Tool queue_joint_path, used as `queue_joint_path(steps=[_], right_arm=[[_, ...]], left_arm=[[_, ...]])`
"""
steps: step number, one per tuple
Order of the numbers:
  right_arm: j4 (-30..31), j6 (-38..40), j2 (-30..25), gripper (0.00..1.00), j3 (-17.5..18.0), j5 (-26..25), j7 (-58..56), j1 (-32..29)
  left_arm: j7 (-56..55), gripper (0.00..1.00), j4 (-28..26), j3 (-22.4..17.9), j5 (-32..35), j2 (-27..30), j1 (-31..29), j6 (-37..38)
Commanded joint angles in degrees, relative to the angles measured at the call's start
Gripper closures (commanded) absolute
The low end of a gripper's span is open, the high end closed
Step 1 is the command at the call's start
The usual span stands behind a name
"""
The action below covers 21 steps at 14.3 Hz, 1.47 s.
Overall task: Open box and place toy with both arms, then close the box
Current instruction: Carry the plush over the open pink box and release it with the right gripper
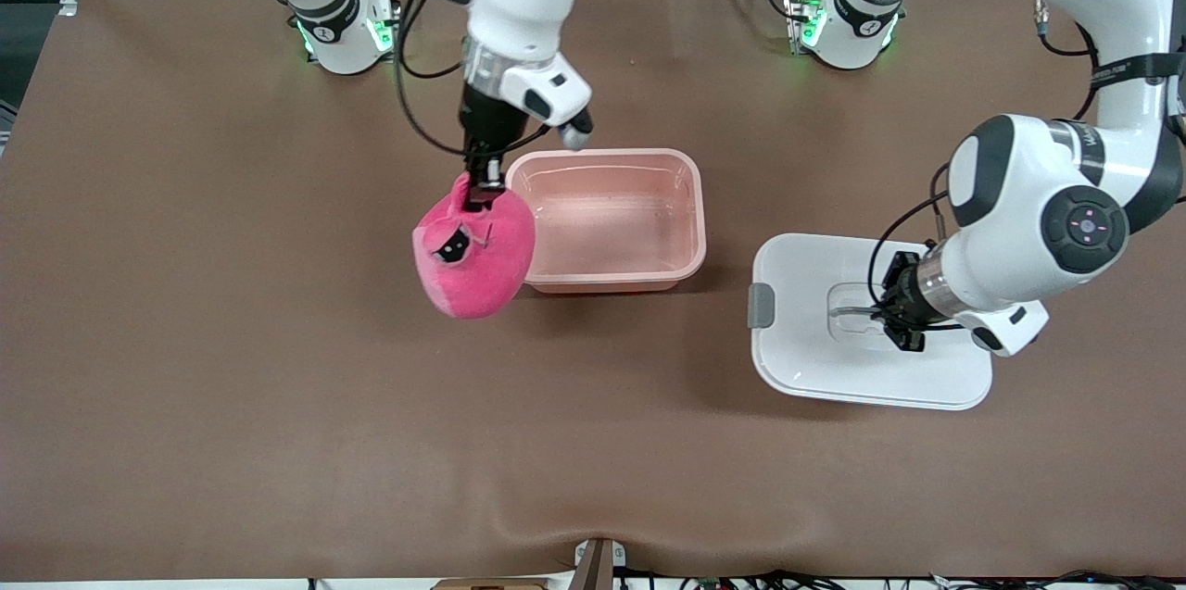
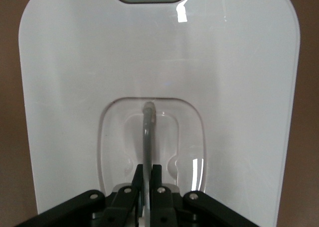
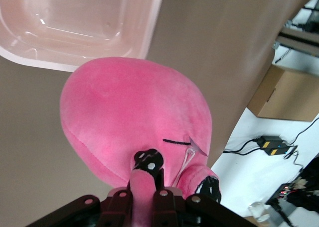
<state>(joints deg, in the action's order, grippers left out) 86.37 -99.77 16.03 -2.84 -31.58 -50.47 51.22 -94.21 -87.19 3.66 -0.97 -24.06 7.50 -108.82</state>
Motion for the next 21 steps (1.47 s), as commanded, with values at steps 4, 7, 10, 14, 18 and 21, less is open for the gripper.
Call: queue_joint_path(steps=[4,7,10,14,18,21], right_arm=[[5.5,1.9,-0.6,1.0,-0.6,-7.7,-0.9,9.8],[5.5,4.7,1.7,1.0,-0.7,-9.7,-0.2,13.3],[5.4,8.4,2.6,1.0,-0.7,-9.9,2.7,15.1],[5.4,13.4,4.7,0.99,-0.7,-10.7,8.9,17.9],[5.2,13.0,5.8,0.92,-0.7,-10.8,9.0,19.1],[5.0,12.9,6.1,0.65,-0.7,-10.9,8.9,19.3]], left_arm=[[1.2,1.0,-1.5,0.7,0.9,1.6,-0.8,0.7],[1.2,1.0,-1.5,0.7,0.9,1.5,-0.7,0.7],[1.3,1.0,-1.5,0.7,0.9,1.5,-0.7,0.7],[1.3,1.0,-1.6,0.7,0.9,1.5,-0.8,0.7],[1.3,1.0,-1.8,0.7,0.9,1.5,-0.7,0.7],[1.3,1.0,-1.8,0.7,0.9,1.5,-0.7,0.7]])
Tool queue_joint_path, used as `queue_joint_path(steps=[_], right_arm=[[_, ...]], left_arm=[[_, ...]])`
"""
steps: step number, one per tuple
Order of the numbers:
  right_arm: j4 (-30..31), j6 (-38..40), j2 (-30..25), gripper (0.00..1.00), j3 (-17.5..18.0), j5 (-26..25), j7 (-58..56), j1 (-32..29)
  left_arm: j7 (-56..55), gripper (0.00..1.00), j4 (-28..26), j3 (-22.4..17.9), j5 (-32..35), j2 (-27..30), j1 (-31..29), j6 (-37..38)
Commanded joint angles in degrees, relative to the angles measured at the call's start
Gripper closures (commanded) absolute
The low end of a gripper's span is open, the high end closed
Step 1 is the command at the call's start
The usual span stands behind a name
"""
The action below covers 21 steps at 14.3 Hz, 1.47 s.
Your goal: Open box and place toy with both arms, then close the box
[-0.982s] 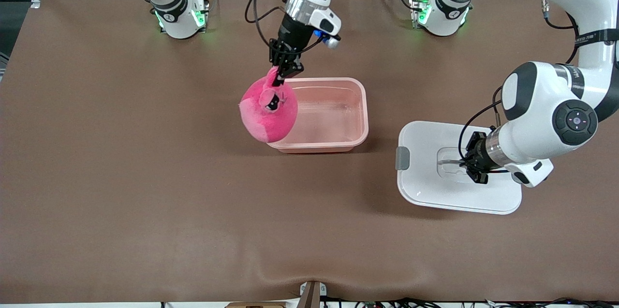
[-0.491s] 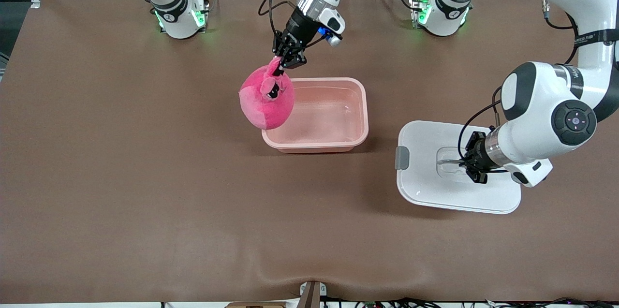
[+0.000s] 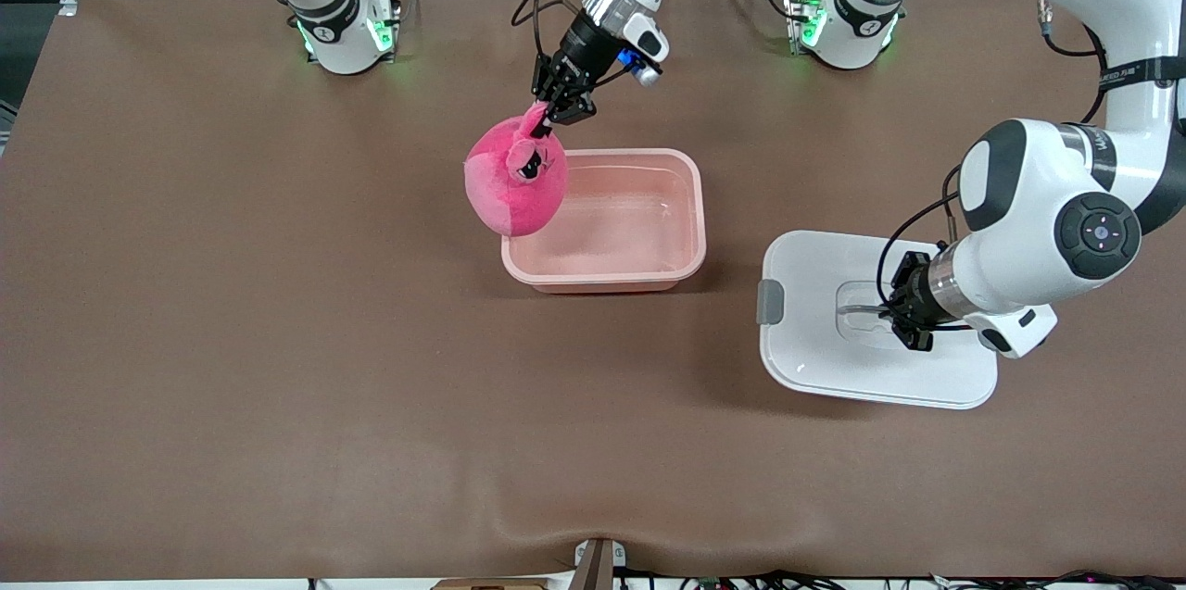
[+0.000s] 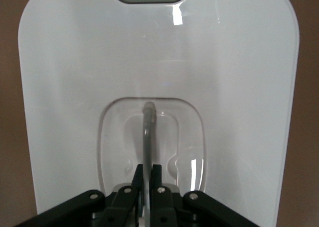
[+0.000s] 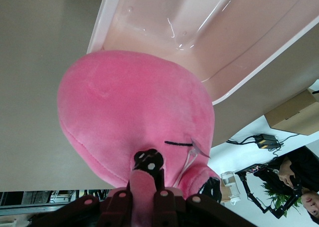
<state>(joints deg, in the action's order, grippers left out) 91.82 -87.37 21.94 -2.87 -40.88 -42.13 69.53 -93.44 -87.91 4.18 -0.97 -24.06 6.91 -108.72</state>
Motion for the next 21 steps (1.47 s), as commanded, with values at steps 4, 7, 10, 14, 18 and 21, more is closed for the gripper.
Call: queue_joint_path(steps=[4,7,10,14,18,21], right_arm=[[-3.2,0.5,0.7,0.0,-0.7,-1.6,0.6,0.9],[-5.2,0.7,1.3,0.0,-0.7,-1.6,0.7,0.9],[-6.0,0.9,1.3,0.0,-0.9,-1.6,0.7,0.5],[-5.9,1.1,0.7,0.0,-1.3,-1.4,0.7,-0.4],[-5.5,3.1,-3.5,0.0,-1.9,1.0,9.0,-6.5],[-5.6,1.3,-7.1,0.0,-1.9,8.1,9.0,-15.0]], left_arm=[[0.6,1.0,-1.1,0.2,0.9,1.5,-0.2,0.6],[0.6,1.0,-1.1,0.2,0.9,1.5,-0.2,0.6],[1.6,1.0,-1.1,0.2,0.9,1.3,-0.2,0.6],[2.0,1.0,-1.1,0.2,0.7,1.3,-0.2,0.6],[2.0,1.0,-1.1,0.2,0.6,1.2,-0.2,0.6],[1.9,1.0,-1.1,0.2,0.4,1.3,-0.2,0.6]])
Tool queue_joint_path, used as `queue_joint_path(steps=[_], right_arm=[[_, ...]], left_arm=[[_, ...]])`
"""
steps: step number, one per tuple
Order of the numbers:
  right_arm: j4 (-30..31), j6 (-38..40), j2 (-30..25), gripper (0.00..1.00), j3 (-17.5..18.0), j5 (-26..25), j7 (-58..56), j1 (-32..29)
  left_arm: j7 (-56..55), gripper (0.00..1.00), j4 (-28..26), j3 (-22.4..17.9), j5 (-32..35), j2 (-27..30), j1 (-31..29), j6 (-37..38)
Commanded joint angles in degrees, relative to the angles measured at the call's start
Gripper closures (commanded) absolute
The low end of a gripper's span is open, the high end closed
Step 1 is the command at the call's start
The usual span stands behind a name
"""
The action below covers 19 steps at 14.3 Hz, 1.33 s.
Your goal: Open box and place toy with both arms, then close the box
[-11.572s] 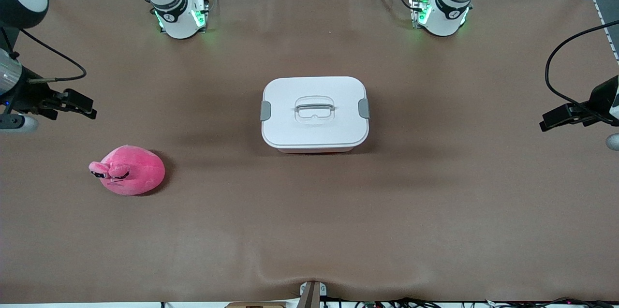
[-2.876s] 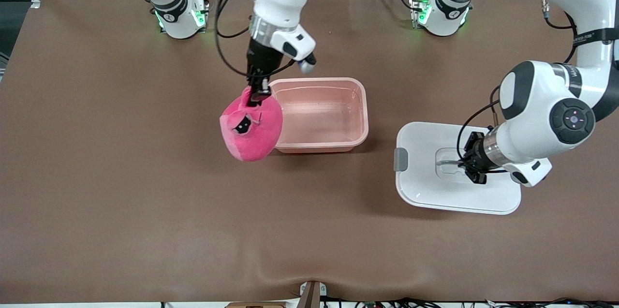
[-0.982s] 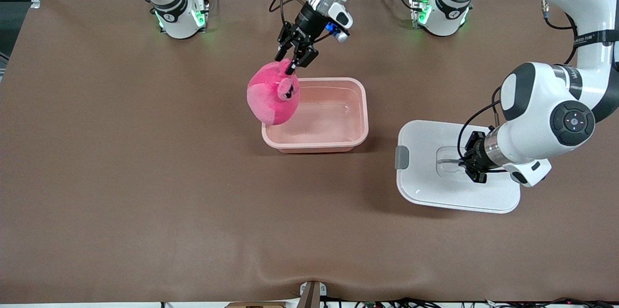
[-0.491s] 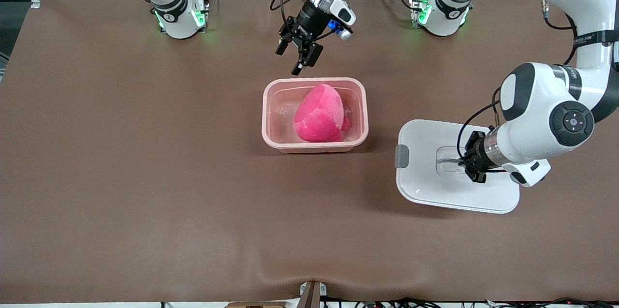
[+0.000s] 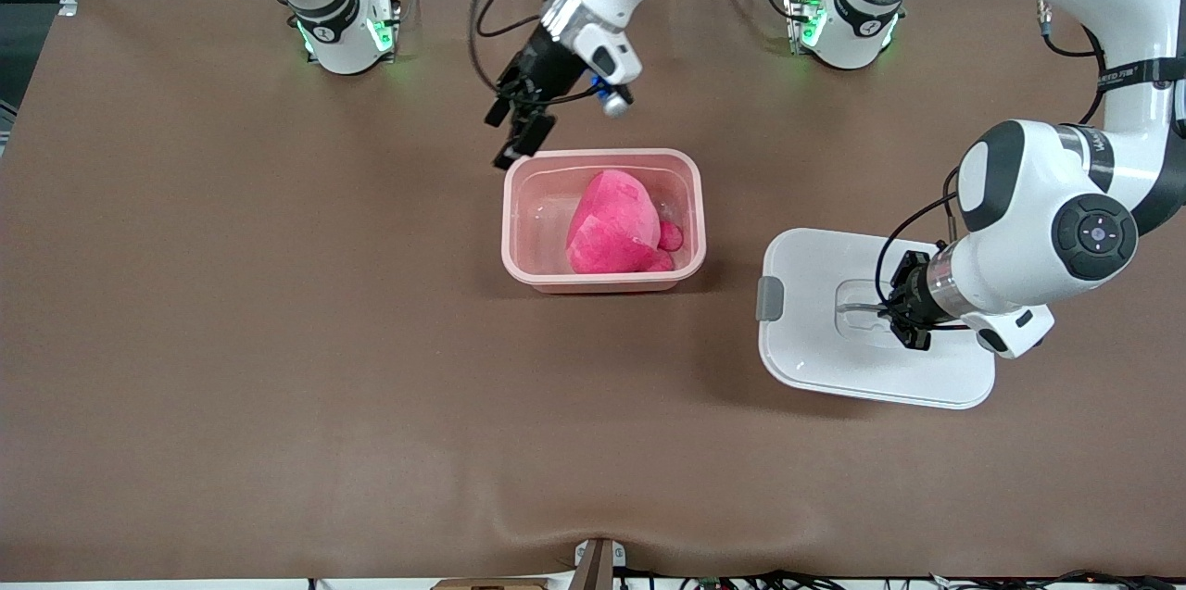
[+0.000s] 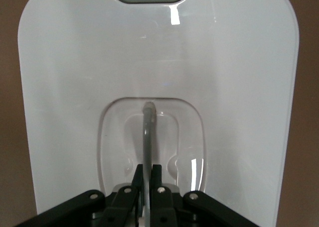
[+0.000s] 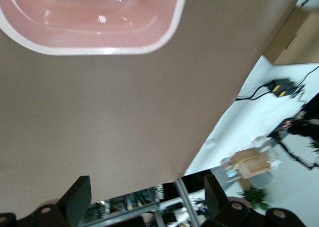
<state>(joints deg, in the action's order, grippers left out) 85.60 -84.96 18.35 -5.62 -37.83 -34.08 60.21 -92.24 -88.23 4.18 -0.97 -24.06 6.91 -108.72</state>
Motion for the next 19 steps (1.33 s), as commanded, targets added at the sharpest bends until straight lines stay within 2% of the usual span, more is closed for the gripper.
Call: queue_joint_path(steps=[1,4,9,11,16,18,19], right_arm=[[0.7,-2.3,-4.5,0.0,0.9,9.4,0.9,-9.6],[0.8,-2.8,-5.9,0.0,0.9,18.6,0.9,-19.3],[2.4,-5.7,-6.6,0.0,0.8,25.5,0.9,-29.1],[6.4,-10.3,-8.1,0.0,0.8,27.8,0.9,-33.7],[25.4,-29.2,-15.8,0.0,0.8,29.7,0.9,-40.5],[27.3,-32.0,-15.5,0.0,0.8,30.6,1.0,-43.9],[27.3,-32.1,-15.3,0.0,0.8,33.9,0.9,-46.5]], left_arm=[[0.7,1.0,-0.7,0.2,0.4,1.3,-0.2,0.6],[0.1,1.0,-0.6,0.2,0.3,1.5,-0.1,0.6],[-3.2,1.0,0.0,0.5,0.1,1.8,1.1,0.7],[-5.4,1.0,0.3,2.8,0.1,1.9,0.8,0.6],[-11.3,1.0,1.8,5.4,0.2,1.8,1.4,0.6],[-14.2,1.0,2.1,6.9,0.3,1.7,1.4,0.6],[-15.7,1.0,2.2,7.7,0.4,1.7,1.5,0.6]])
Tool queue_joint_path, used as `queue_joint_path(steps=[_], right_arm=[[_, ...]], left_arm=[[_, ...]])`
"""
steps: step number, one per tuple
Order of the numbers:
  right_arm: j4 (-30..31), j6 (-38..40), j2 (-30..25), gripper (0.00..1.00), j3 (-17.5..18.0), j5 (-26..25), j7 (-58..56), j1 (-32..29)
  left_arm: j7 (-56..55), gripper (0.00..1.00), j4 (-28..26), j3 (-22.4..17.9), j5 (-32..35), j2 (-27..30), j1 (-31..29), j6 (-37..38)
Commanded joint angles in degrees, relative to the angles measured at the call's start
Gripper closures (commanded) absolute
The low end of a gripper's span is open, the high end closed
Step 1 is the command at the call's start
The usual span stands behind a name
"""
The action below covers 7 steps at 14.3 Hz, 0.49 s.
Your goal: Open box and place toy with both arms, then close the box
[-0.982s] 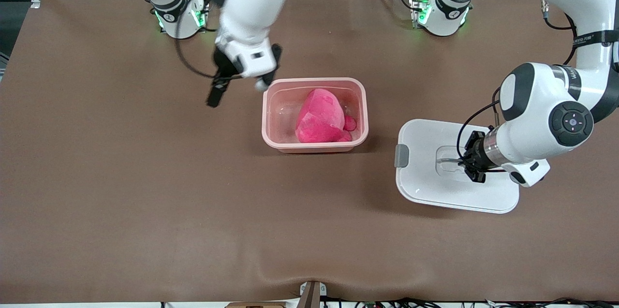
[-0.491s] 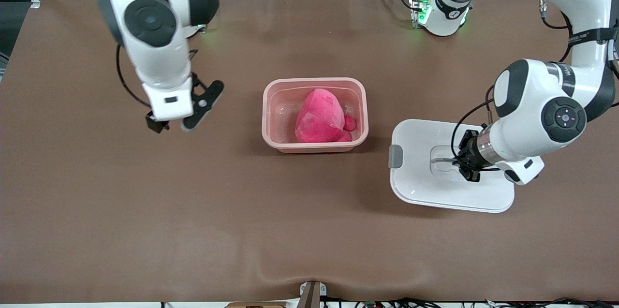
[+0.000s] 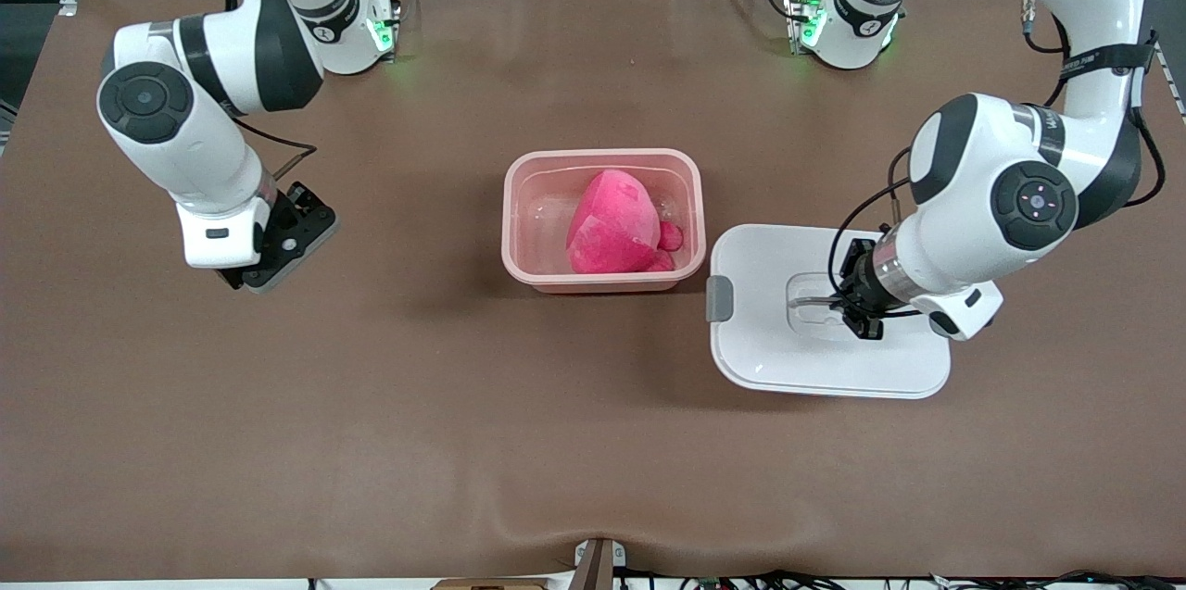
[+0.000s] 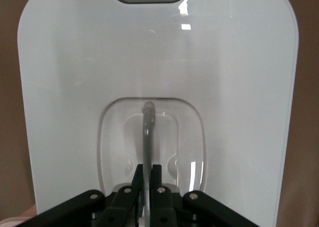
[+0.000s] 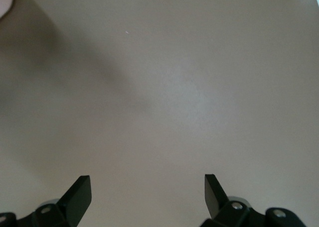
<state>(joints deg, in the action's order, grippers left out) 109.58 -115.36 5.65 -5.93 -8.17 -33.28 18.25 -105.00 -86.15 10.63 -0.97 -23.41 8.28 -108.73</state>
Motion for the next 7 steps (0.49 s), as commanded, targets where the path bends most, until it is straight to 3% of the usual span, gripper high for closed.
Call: queue_joint_path(steps=[1,7], right_arm=[[3.3,-1.4,-2.6,0.0,1.1,7.0,0.1,-7.2],[0.1,3.5,-3.4,0.0,1.1,8.5,3.3,-16.8]], left_arm=[[-4.2,1.0,0.1,1.9,0.6,1.1,0.4,0.6],[-11.6,1.0,0.2,2.3,1.1,0.6,6.4,0.5]])
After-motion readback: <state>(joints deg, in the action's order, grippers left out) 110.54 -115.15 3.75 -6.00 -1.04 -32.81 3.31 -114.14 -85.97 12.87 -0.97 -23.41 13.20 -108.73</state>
